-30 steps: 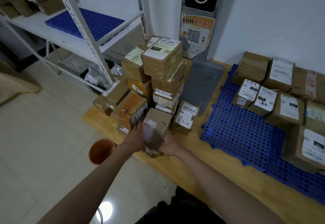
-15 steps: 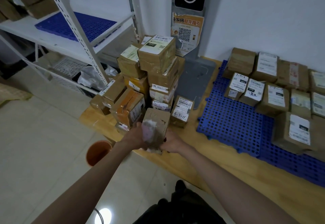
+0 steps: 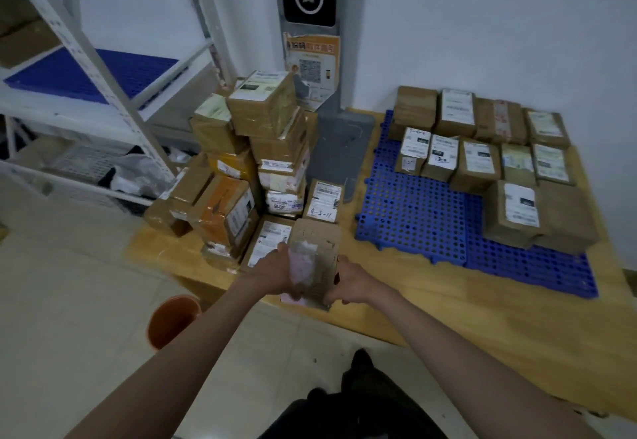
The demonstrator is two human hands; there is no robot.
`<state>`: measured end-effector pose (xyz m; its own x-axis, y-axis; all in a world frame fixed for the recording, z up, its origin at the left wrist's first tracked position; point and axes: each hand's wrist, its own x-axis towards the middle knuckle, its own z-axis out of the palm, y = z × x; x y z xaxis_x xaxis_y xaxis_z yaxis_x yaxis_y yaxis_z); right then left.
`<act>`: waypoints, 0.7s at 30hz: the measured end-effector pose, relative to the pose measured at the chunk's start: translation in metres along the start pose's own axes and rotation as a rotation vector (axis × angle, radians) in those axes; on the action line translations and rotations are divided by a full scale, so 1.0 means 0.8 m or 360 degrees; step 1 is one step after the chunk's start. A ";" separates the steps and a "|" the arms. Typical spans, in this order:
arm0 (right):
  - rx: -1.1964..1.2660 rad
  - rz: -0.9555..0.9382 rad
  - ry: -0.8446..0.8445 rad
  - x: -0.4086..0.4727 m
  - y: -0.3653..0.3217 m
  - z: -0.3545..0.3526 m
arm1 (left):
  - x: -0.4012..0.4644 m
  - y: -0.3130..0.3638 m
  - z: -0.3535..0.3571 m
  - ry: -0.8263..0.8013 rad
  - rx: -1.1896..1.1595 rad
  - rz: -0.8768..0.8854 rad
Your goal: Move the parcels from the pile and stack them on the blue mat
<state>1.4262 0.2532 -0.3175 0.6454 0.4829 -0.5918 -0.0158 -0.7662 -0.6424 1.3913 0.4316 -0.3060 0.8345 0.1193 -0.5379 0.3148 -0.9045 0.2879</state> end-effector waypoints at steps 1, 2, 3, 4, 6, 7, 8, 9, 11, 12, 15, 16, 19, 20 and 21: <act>0.0007 0.0021 0.0020 -0.006 0.006 -0.004 | 0.002 0.009 0.001 -0.0023 0.0017 0.0053; 0.0015 0.0036 0.0043 -0.011 0.014 -0.008 | 0.003 0.018 0.002 -0.0042 0.0048 0.0112; 0.0020 0.0046 0.0069 -0.016 0.021 -0.013 | 0.005 0.029 0.002 -0.0056 0.0087 0.0164; 0.0025 0.0059 0.0093 -0.022 0.029 -0.017 | 0.006 0.039 0.004 -0.0069 0.0102 0.0208; 0.0037 0.0101 0.0131 -0.033 0.047 -0.027 | 0.007 0.064 0.006 -0.0102 0.0101 0.0278; 0.0043 0.0126 0.0150 -0.038 0.056 -0.032 | 0.009 0.075 0.009 -0.0110 0.0098 0.0305; 0.0055 0.0157 0.0173 -0.042 0.066 -0.037 | 0.011 0.087 0.011 -0.0119 0.0085 0.0341; 0.0075 0.0192 0.0198 -0.047 0.076 -0.041 | 0.013 0.099 0.013 -0.0131 0.0088 0.0380; 0.0146 0.0258 0.0241 -0.057 0.096 -0.051 | 0.020 0.118 0.020 -0.0143 0.0033 0.0406; 0.0182 0.0283 0.0260 -0.061 0.105 -0.056 | 0.024 0.128 0.023 -0.0158 0.0007 0.0396; 0.0203 0.0299 0.0313 -0.073 0.130 -0.076 | 0.034 0.159 0.029 -0.0179 0.0010 0.0448; 0.0198 0.0296 0.0330 -0.075 0.138 -0.083 | 0.039 0.170 0.030 -0.0190 0.0026 0.0487; 0.0216 0.0282 0.0377 -0.081 0.159 -0.109 | 0.055 0.201 0.031 -0.0220 0.0070 0.0527; 0.0224 0.0270 0.0387 -0.083 0.166 -0.119 | 0.062 0.212 0.031 -0.0230 0.0082 0.0525; 0.0221 0.0257 0.0397 -0.083 0.172 -0.129 | 0.068 0.222 0.031 -0.0234 0.0091 0.0540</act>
<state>1.4596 0.0720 -0.3165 0.7930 0.2280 -0.5649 -0.2259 -0.7511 -0.6204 1.4817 0.2673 -0.3035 0.8120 -0.2475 -0.5286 0.0020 -0.9044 0.4266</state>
